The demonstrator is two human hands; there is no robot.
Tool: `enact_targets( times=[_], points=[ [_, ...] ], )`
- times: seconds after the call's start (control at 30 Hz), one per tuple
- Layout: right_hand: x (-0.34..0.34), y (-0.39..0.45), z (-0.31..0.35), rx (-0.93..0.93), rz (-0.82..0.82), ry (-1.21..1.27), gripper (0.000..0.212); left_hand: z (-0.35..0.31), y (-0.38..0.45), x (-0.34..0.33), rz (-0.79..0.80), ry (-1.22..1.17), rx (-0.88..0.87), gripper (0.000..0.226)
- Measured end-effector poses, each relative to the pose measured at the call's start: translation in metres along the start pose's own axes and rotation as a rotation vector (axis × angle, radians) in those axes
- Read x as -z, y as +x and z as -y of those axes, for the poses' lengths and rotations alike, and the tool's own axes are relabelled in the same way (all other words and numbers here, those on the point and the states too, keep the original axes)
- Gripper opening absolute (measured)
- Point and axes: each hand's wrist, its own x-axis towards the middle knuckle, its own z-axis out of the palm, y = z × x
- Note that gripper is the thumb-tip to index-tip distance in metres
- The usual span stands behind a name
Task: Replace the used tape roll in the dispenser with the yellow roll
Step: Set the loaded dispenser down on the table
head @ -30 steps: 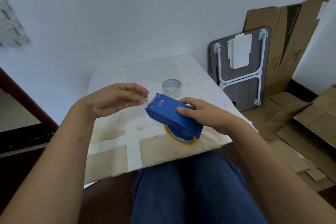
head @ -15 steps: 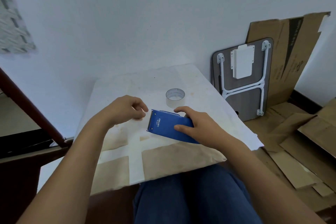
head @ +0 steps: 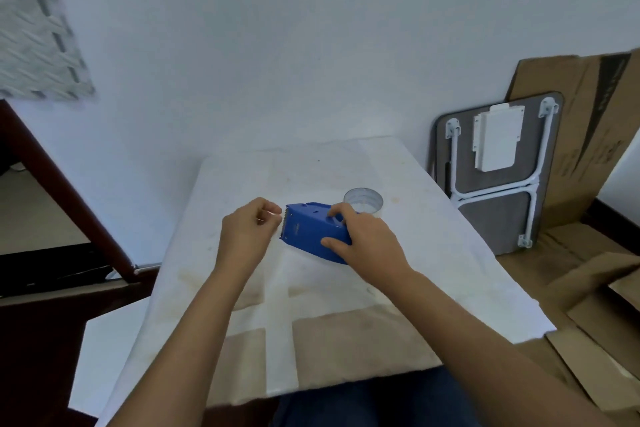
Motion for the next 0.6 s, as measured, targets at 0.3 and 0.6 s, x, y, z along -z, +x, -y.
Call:
enact_targets(
  times=[0.3, 0.6],
  points=[
    [-0.049, 0.064, 0.010, 0.119, -0.019, -0.202, 0.022, 0.030, 0.037, -0.015, -0.047, -0.026, 0.042, 0.024],
    [-0.073, 0.089, -0.014, 0.150, -0.060, -0.370, 0.039, 0.040, 0.069, -0.040, 0.020, -0.057, 0.099, 0.024]
  ],
)
